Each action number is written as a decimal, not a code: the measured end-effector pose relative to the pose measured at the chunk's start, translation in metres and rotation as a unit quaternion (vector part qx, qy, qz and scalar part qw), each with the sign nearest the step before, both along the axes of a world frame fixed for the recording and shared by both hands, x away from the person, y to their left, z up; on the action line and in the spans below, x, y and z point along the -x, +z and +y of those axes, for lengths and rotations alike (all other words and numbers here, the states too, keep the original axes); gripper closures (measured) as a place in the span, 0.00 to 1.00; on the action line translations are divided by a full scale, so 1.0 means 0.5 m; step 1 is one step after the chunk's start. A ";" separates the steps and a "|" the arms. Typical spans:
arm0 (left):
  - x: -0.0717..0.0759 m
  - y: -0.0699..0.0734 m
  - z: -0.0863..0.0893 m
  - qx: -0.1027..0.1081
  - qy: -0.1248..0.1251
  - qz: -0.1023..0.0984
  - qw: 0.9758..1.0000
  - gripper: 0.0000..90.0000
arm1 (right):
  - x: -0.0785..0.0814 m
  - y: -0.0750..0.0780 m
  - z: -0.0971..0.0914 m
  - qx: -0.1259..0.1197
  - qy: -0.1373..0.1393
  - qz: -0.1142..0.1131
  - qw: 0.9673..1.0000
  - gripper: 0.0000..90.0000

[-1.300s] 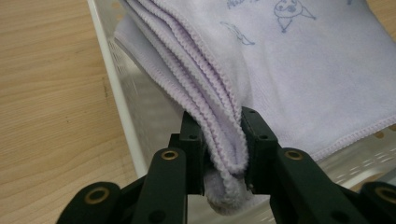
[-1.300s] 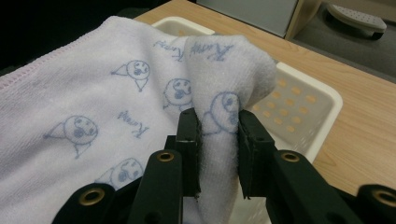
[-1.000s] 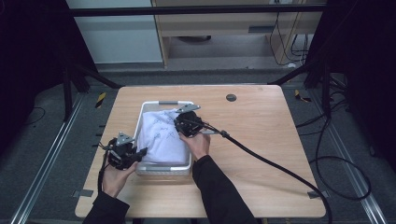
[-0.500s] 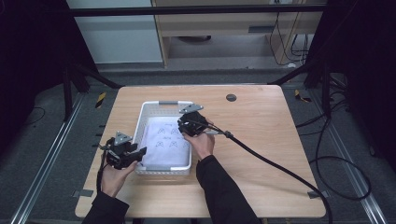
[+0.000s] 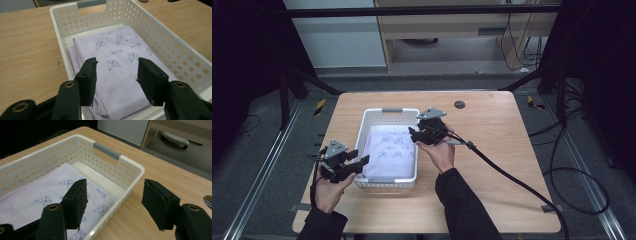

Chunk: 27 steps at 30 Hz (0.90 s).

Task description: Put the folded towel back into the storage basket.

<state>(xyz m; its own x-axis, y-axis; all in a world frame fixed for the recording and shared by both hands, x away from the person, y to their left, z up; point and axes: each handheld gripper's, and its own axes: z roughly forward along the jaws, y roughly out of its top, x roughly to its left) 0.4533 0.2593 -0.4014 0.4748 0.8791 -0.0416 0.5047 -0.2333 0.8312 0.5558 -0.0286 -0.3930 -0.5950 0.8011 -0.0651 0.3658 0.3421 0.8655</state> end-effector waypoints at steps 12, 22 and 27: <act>0.006 0.002 0.021 0.014 0.000 -0.014 1.000 0.41 | 0.058 0.034 -0.122 -0.047 -0.004 0.000 0.999 0.25; 0.016 0.000 0.044 0.005 0.008 -0.032 0.999 0.33 | 0.109 0.015 -0.224 -0.069 -0.014 -0.001 0.998 0.18; 0.021 -0.004 0.055 0.000 0.013 -0.036 0.999 0.31 | 0.129 -0.010 -0.270 -0.078 -0.019 0.000 0.997 0.17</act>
<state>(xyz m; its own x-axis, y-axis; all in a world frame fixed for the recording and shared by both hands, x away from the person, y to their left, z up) 0.4430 0.2870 -0.4035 0.4535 0.8912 -0.0092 0.4503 -0.2202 0.8653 0.4912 -0.1635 -0.3978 -0.5634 0.8238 0.0628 0.3763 0.1882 0.9072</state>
